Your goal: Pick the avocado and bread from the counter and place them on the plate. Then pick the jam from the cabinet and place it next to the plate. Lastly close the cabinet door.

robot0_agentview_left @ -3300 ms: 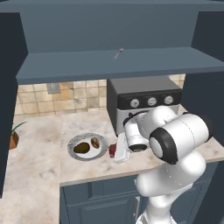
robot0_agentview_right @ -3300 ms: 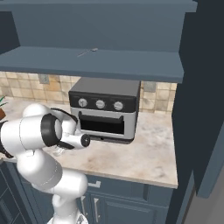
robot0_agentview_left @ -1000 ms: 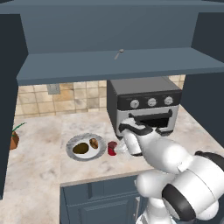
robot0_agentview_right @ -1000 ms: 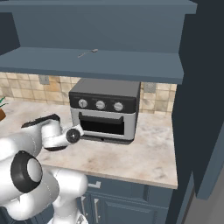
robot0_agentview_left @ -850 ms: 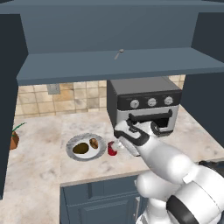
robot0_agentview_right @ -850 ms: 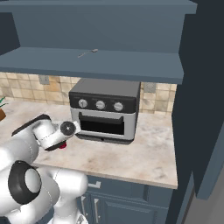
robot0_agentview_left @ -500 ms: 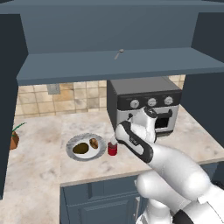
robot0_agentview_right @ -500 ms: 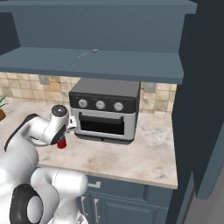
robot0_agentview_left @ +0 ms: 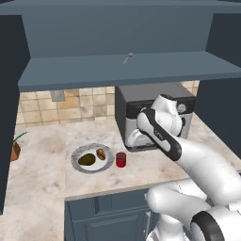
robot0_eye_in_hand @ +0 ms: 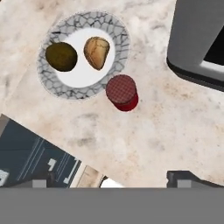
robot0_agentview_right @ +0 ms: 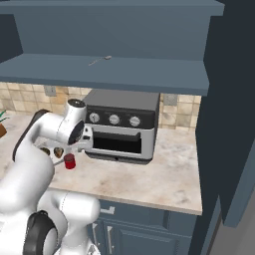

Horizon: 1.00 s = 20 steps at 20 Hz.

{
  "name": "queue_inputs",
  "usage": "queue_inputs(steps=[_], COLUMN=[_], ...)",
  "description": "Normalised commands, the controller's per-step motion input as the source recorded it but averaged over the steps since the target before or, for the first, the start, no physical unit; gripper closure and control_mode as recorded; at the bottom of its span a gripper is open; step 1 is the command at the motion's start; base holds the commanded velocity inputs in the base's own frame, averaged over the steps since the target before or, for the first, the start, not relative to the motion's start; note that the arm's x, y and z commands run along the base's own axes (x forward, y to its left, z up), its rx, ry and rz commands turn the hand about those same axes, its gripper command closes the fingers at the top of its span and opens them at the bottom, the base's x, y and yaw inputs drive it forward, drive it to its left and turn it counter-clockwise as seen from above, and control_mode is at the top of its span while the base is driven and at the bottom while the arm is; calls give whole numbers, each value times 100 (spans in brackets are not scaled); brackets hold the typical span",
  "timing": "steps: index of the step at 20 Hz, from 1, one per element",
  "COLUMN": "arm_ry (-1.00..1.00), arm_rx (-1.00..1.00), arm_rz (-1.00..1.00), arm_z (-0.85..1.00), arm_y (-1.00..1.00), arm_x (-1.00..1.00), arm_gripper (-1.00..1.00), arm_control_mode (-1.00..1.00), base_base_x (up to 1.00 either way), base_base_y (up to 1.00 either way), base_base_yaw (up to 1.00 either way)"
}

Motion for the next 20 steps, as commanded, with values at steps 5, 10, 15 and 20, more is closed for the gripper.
queue_inputs(steps=[5,10,15,20], arm_ry=[13,2,3,2], arm_rx=[0,-1,-8,-3], arm_rz=[0,0,0,0], arm_z=[33,29,23,18], arm_y=[-14,-4,0,-3], arm_x=[-48,-49,-39,-31], arm_gripper=[-100,-100,-100,-100], arm_control_mode=[-100,-100,-100,-100], base_base_x=[0,0,0,0], base_base_y=[0,0,0,0], base_base_yaw=[0,0,0,0])
